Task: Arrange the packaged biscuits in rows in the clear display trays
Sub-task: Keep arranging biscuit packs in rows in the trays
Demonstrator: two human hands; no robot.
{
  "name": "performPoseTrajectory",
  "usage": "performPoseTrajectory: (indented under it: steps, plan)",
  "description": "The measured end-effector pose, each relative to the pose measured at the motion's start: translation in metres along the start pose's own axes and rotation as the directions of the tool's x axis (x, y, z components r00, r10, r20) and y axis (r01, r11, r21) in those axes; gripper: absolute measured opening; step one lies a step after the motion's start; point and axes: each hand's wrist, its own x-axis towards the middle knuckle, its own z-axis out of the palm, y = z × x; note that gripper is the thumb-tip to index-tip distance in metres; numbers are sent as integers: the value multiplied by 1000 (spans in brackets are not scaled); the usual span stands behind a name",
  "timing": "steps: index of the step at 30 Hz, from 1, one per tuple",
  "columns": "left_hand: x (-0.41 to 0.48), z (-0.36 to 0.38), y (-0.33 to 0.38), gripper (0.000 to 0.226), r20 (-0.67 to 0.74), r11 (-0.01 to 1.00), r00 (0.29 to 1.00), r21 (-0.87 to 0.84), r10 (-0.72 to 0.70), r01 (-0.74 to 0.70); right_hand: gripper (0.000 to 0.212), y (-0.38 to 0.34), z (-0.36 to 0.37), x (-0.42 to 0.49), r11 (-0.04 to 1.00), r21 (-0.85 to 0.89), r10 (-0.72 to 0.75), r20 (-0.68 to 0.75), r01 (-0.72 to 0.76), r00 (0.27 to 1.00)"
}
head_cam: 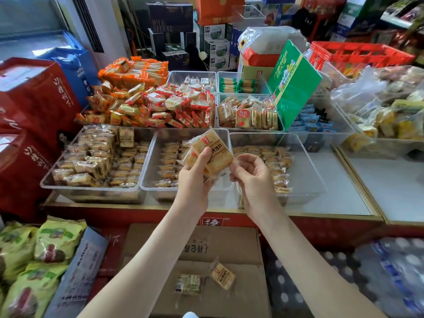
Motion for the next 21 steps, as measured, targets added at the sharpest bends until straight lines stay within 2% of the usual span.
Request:
performPoseTrajectory:
  steps: [6, 8, 10, 11, 14, 17, 19, 21]
  plan:
    - [-3, 2, -2, 20, -70, 996, 996, 72, 62, -57, 27, 5, -2, -6, 998, -60, 31, -32, -33, 999]
    - [-1, -2, -4, 31, -71, 984, 993, 158, 96, -84, 26, 6, -7, -6, 974, -221, 35, -20, -39, 999]
    - [0, -6, -3, 53, -45, 940, 989, 319, 143, -121, 25, 3, -13, -6, 900, -435, -24, 11, 26, 1000]
    - [-1, -7, -2, 57, -25, 893, 983, 422, 183, -155, 27, -1, -15, -5, 869, -490, -62, 46, 76, 997]
    - [-11, -4, -2, 54, 81, 734, 958, 626, 276, -265, 40, -11, -14, -2, 854, -497, -77, 175, 155, 982]
    - [-18, -3, -3, 55, 210, 655, 944, 680, 256, -329, 42, -13, -9, 1, 853, -512, -52, 119, 106, 992]
    - [-17, -7, -1, 53, 285, 626, 938, 700, 196, -344, 36, -12, -13, 5, 890, -454, -11, 71, 42, 997]
    - [-14, -12, 1, 36, 309, 655, 938, 679, 154, -331, 30, -10, -21, 10, 934, -357, 61, 115, -16, 991]
